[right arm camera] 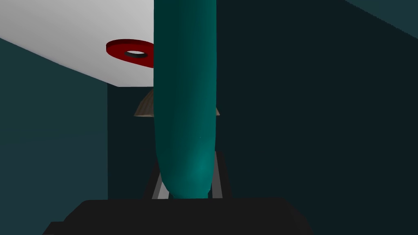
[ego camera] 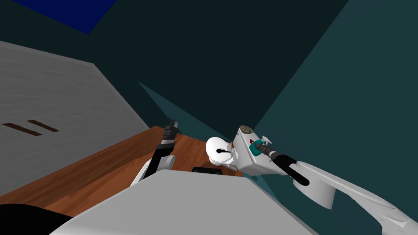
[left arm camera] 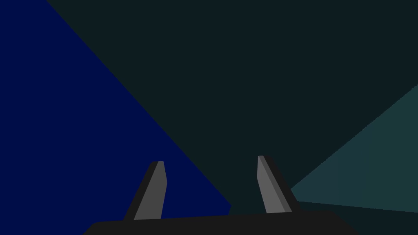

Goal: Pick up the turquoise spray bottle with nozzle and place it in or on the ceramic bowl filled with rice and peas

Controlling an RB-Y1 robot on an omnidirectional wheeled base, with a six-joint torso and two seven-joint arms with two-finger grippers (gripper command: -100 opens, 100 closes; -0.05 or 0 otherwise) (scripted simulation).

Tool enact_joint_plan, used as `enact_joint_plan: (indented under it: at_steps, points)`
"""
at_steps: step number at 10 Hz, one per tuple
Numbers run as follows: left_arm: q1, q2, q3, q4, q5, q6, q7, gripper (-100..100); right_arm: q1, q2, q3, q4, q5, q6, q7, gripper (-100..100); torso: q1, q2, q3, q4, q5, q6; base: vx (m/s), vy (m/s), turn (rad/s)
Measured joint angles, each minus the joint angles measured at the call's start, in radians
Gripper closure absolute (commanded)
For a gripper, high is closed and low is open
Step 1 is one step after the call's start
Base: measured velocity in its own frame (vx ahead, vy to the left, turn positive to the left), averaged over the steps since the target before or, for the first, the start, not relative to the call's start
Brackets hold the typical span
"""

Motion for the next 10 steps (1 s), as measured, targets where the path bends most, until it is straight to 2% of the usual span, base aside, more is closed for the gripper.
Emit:
enact_joint_plan:
  at_steps: [3, 6, 7, 8, 9, 10]
  points:
    - [0.0, 0.0, 0.0, 0.0, 0.0, 0.0, 0.0, 0, 0.094, 0.036, -0.087, -0.024, -0.008, -0.03, 0.037, 100, 0.001, 0.0, 0.0, 0.0, 0.0, 0.0, 0.021, 0.017, 0.013]
    - [0.0, 0.0, 0.0, 0.0, 0.0, 0.0, 0.0, 0, 0.156, 0.061, -0.145, -0.032, -0.012, -0.055, 0.063, 100, 0.001, 0.0, 0.0, 0.0, 0.001, 0.0, 0.014, 0.011, 0.009]
    - [0.0, 0.0, 0.0, 0.0, 0.0, 0.0, 0.0, 0, 0.158, 0.061, -0.147, -0.031, -0.012, -0.056, 0.064, 0, 0.0, 0.001, 0.0, 0.0, 0.001, 0.0, 0.0, 0.0, 0.0]
    - [0.0, 0.0, 0.0, 0.0, 0.0, 0.0, 0.0, 0, 0.158, 0.061, -0.147, -0.031, -0.012, -0.056, 0.064, 100, 0.0, 0.001, 0.001, 0.0, 0.001, 0.0, -0.023, 0.037, -0.063]
    - [0.0, 0.0, 0.0, 0.0, 0.0, 0.0, 0.0, 0, 0.151, 0.049, -0.153, -0.017, -0.013, -0.066, 0.06, 100, 0.002, 0.002, 0.001, 0.001, 0.001, 0.0, -0.034, 0.067, -0.072]
    - [0.0, 0.0, 0.0, 0.0, 0.0, 0.0, 0.0, 0, 0.157, 0.018, -0.176, -0.007, -0.024, -0.077, 0.05, 100, 0.004, 0.003, 0.002, 0.001, 0.003, 0.0, -0.048, 0.079, -0.058]
